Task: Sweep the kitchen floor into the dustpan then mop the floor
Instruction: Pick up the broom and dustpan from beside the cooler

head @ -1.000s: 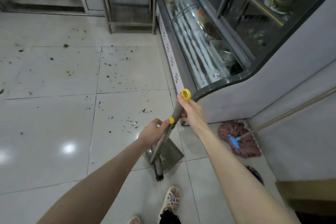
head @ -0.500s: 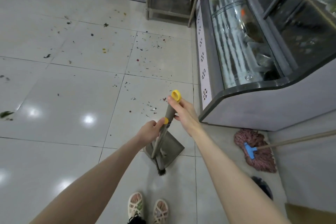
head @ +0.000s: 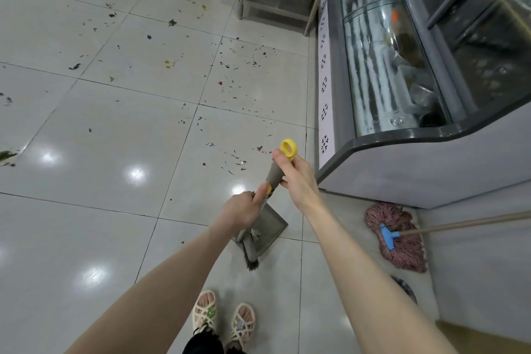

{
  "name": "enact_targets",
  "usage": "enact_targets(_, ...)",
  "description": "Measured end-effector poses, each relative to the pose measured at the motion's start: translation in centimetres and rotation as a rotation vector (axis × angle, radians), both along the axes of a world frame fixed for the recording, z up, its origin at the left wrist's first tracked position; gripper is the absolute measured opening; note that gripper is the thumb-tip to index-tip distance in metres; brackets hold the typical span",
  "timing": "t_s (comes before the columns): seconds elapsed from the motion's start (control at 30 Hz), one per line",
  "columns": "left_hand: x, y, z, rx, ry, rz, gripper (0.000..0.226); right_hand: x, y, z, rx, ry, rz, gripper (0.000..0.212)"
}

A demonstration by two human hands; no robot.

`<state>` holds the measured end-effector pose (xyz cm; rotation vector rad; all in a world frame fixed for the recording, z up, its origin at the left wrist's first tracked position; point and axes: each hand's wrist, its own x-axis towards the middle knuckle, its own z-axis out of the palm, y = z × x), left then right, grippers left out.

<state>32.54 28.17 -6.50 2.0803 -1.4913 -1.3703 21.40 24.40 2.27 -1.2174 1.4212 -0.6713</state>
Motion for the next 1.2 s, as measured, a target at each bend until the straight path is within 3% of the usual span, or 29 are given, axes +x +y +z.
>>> enact_targets(0.07, -0.3, 0.4, 0.2, -0.023, -0.018, -0.008, 0.065, -0.3, 0.1, -0.1, 0.020, -0.008, -0.002, 0.067)
enact_targets(0.23, -0.5, 0.5, 0.4, -0.018, -0.039, -0.005, 0.068, -0.1, 0.7, -0.2, 0.031, -0.008, 0.009, 0.077)
enact_targets(0.33, -0.7, 2.4, 0.1, -0.041, -0.017, -0.022, 0.071, -1.9, -0.8, -0.5, 0.070, -0.029, -0.145, 0.058)
enact_targets(0.43, -0.6, 5.9, 0.4, -0.044, 0.014, -0.055, 0.060, -4.8, -2.6, 0.1, 0.077, -0.046, -0.243, 0.037)
enact_targets(0.67, 0.1, 5.3, -0.6, 0.055, 0.149, -0.010, 0.091, -3.6, -2.1, -0.4, 0.109, -0.108, -0.189, 0.032)
enact_targets(0.8, -0.6, 5.2, -0.2, 0.173, 0.376, 0.138, 0.065, -4.5, -1.9, -0.7, 0.120, -0.150, -0.211, 0.032)
enact_targets(1.2, 0.1, 5.0, 1.0, 0.030, 0.150, 0.270, 0.071, -6.9, -1.6, 1.3, 0.039, -0.105, -0.172, 0.028)
